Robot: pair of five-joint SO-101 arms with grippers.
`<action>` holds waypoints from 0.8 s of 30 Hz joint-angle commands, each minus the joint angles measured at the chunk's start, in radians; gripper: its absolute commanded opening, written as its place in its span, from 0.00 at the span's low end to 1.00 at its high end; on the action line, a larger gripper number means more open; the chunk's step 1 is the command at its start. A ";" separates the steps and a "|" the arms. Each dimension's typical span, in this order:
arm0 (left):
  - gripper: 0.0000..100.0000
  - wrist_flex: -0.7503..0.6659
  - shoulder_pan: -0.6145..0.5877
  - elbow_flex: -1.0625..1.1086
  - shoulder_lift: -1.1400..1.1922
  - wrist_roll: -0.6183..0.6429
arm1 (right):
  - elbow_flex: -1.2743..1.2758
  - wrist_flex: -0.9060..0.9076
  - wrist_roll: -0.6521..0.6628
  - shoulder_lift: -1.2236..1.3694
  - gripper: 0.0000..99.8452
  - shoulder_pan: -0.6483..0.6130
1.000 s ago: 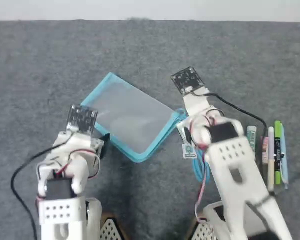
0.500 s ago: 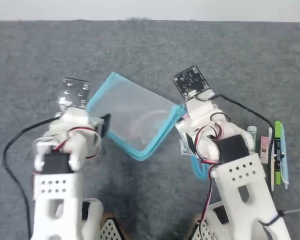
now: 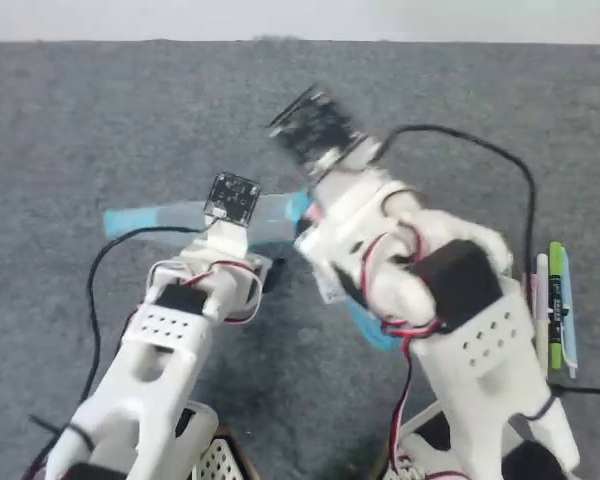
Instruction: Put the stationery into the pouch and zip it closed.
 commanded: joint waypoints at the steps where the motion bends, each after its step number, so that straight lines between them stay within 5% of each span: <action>1: 0.25 -0.032 0.025 -0.127 0.023 0.068 | 0.091 -0.004 0.064 -0.041 0.01 -0.025; 12: 0.25 0.063 0.021 -0.077 -0.199 0.072 | 0.965 -0.496 0.061 -0.335 0.01 0.044; 24: 0.25 0.173 -0.216 0.019 -0.394 -0.021 | 1.069 -0.522 0.060 -0.321 0.01 0.027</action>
